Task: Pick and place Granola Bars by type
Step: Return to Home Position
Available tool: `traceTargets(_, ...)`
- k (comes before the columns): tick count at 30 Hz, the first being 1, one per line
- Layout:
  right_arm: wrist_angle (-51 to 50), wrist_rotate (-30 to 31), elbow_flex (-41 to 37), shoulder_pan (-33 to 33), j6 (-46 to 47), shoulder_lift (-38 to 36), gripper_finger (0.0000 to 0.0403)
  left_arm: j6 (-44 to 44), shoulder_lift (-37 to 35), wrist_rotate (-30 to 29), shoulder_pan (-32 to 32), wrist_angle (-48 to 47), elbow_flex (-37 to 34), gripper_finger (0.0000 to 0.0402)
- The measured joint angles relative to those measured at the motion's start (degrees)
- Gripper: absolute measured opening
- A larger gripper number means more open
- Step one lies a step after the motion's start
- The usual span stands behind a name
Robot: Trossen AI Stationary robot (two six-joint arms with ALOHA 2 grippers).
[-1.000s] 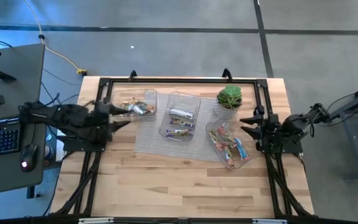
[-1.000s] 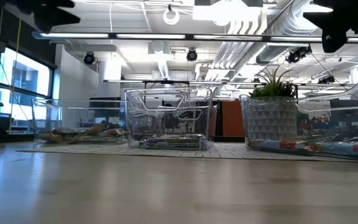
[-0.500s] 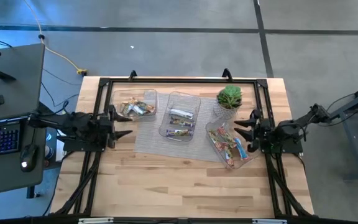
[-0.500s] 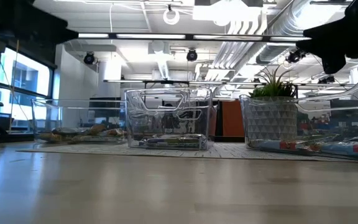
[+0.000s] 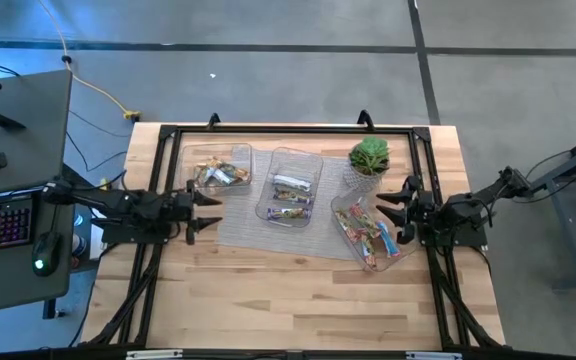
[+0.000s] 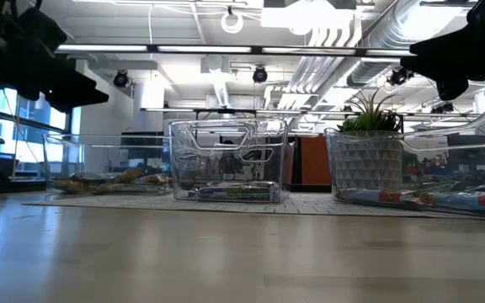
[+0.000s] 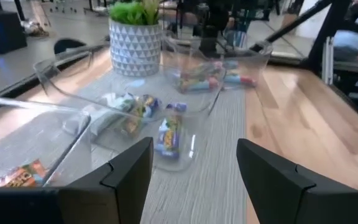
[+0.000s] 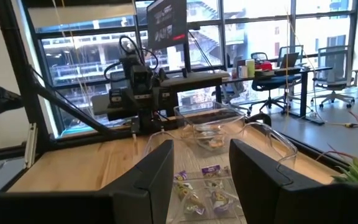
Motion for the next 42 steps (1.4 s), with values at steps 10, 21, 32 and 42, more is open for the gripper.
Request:
traceTargets(10, -0.14, -0.03, -0.01, 0.00, -0.11, 0.04, 0.0140, -1.40, 0.22, 1.04, 0.00, -1.86, 0.15, 0.0225)
traceTargets(21, -0.13, -0.01, -0.03, 0.00, -0.11, 0.07, 0.0140, -1.34, 0.25, 1.02, 0.00, -1.82, 0.11, 0.0225)
traceTargets(32, -0.13, -0.03, -0.03, 0.00, -0.11, 0.07, 0.0140, -1.27, 0.25, 1.00, 0.00, -1.82, 0.09, 0.0225)
traceTargets(42, -0.15, -0.03, -0.06, 0.00, -0.11, 0.07, 0.0140, -1.27, 0.25, 0.98, 0.00, -1.82, 0.07, 0.0225)
